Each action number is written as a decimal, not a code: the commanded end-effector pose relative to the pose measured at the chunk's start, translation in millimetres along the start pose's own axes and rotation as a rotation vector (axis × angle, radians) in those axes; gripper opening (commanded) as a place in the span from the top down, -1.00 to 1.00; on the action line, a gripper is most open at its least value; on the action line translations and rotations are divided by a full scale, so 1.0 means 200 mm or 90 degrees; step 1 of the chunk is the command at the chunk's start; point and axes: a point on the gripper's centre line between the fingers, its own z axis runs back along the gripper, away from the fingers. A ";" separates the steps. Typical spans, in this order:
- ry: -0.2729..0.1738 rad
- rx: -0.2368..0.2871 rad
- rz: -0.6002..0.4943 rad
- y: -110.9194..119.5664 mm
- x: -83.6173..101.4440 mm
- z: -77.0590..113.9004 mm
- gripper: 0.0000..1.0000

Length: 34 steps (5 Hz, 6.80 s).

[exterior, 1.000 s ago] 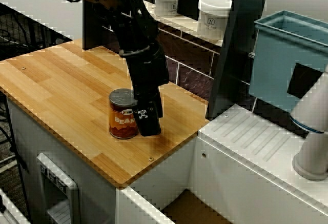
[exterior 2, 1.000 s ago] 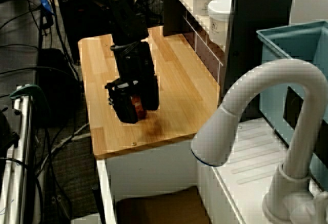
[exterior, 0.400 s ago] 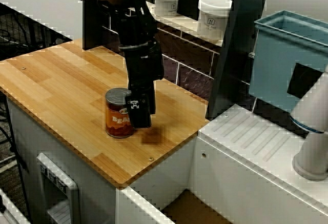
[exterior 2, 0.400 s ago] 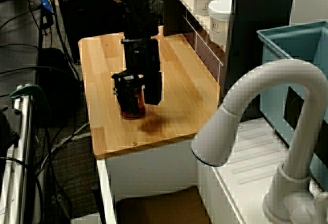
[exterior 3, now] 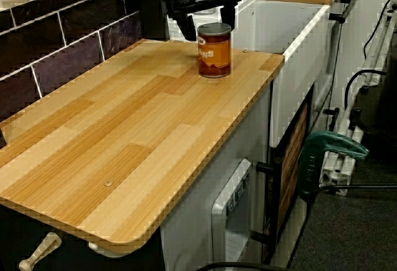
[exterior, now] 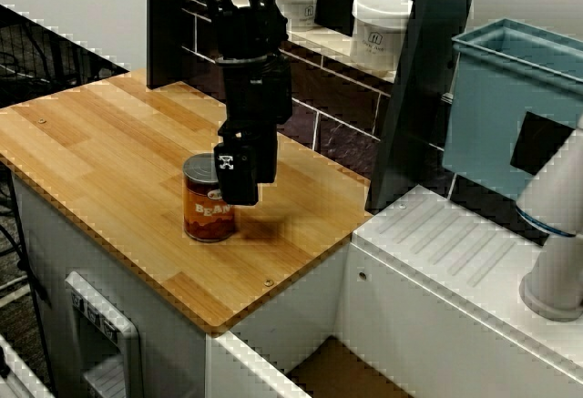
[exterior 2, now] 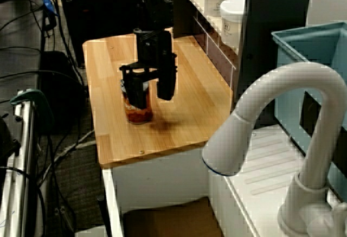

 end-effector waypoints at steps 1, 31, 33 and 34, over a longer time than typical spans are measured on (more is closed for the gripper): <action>0.007 0.007 -0.027 0.01 -0.10 0.06 -1.00; 0.034 0.177 0.644 0.56 -1.24 0.28 -1.00; 0.008 0.133 0.648 0.50 -1.07 0.32 -1.00; 0.006 0.124 0.643 0.47 -1.00 0.30 -1.00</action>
